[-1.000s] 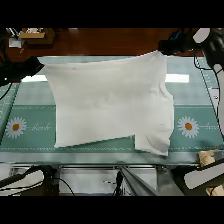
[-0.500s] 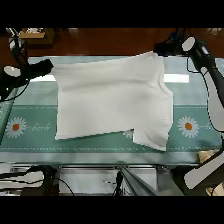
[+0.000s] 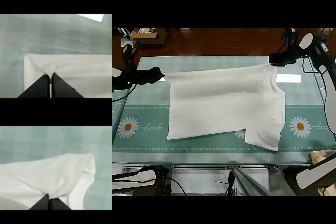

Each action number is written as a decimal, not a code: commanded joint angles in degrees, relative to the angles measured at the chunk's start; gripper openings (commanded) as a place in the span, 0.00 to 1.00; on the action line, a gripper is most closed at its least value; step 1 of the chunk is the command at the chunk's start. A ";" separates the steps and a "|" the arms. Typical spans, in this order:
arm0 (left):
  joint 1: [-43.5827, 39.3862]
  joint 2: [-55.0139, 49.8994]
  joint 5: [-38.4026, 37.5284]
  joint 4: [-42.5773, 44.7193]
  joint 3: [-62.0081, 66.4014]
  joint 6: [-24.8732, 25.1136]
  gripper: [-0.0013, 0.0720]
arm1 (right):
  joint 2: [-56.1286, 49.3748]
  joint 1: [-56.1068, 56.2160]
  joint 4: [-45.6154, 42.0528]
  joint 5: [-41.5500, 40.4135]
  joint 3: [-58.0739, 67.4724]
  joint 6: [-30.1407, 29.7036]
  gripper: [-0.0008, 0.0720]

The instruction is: Fold the shirts.

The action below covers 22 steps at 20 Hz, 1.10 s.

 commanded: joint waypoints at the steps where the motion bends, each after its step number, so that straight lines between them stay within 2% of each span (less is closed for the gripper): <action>1: 0.63 -0.76 -10.71 0.00 0.02 -1.01 0.04 | 0.07 0.13 -2.38 9.29 -0.15 0.68 0.04; 3: -0.39 -2.21 -12.22 0.04 -0.02 -1.03 0.04 | -0.94 0.31 -2.64 9.40 -0.15 1.66 0.04; 6: -0.37 -3.78 -12.31 0.57 0.00 -4.09 0.05 | -2.62 0.31 -2.67 9.40 -0.15 2.82 0.05; 7: 0.39 -3.72 -12.35 0.72 0.04 -4.44 0.11 | -2.73 0.24 -2.99 9.55 -0.13 2.75 0.13; 9: 2.75 -3.15 -15.78 0.85 1.36 -4.44 0.48 | -1.75 0.24 -7.13 12.26 -0.07 0.39 0.48; 10: 4.66 -2.91 -19.82 1.64 3.02 -4.44 0.55 | -0.70 0.24 -11.58 15.85 -0.07 -2.82 0.51; 11: 6.71 -2.71 -24.92 3.04 4.76 -4.44 0.55 | 0.28 0.20 -17.99 20.35 -0.09 -4.70 0.51; 12: 9.07 -2.36 -30.47 5.20 5.90 -5.20 0.55 | 1.46 -1.29 -20.04 23.39 -0.09 -2.36 0.51; 14: 13.25 -0.42 -38.84 10.12 3.48 -7.48 0.55 | 3.02 -5.68 -15.74 29.86 -0.63 -1.81 0.51; 15: 15.08 1.40 -40.50 11.37 -0.35 -7.87 0.55 | 3.85 -8.39 -12.13 31.98 -2.40 -1.81 0.57; 18: 20.72 8.04 -40.00 11.78 -16.79 -6.03 0.56 | 8.37 -15.93 1.03 31.98 -13.09 -3.87 0.67; 20: 23.50 10.10 -40.06 11.02 -24.85 -5.35 0.90 | 12.31 -19.65 7.61 27.06 -20.63 -5.73 0.67; 22: 24.13 10.38 -40.17 10.43 -29.51 -3.76 0.93 | 15.76 -21.94 10.34 21.75 -26.14 -6.36 0.67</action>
